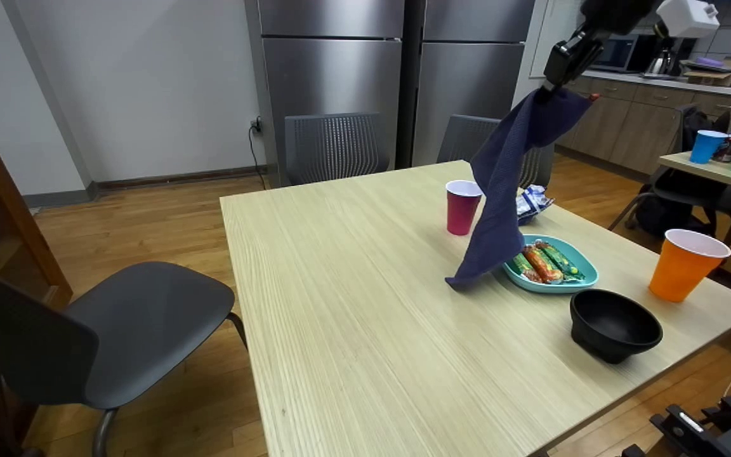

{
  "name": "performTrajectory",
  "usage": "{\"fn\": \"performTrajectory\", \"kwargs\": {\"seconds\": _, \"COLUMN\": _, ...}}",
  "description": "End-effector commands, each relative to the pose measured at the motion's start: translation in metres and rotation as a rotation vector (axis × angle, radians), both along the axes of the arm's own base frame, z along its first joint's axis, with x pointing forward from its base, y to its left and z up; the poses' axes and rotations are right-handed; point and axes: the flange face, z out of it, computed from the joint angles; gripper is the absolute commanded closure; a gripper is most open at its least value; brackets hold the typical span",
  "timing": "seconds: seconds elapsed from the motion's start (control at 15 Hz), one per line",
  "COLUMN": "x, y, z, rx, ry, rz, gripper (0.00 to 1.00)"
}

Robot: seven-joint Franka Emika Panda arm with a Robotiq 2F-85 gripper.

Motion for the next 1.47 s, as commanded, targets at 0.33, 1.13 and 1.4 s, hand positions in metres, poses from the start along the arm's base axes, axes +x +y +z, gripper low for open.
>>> {"fn": "performTrajectory", "kwargs": {"seconds": 0.33, "x": -0.010, "y": -0.033, "z": -0.005, "rx": 0.055, "ry": -0.009, "rz": -0.061, "gripper": 0.99}}
{"fn": "performTrajectory", "kwargs": {"seconds": 1.13, "x": -0.024, "y": -0.068, "z": -0.021, "rx": 0.115, "ry": 0.026, "rz": -0.158, "gripper": 0.99}}
{"fn": "performTrajectory", "kwargs": {"seconds": 1.4, "x": -0.028, "y": -0.085, "z": -0.035, "rx": 0.130, "ry": 0.075, "rz": -0.203, "gripper": 0.99}}
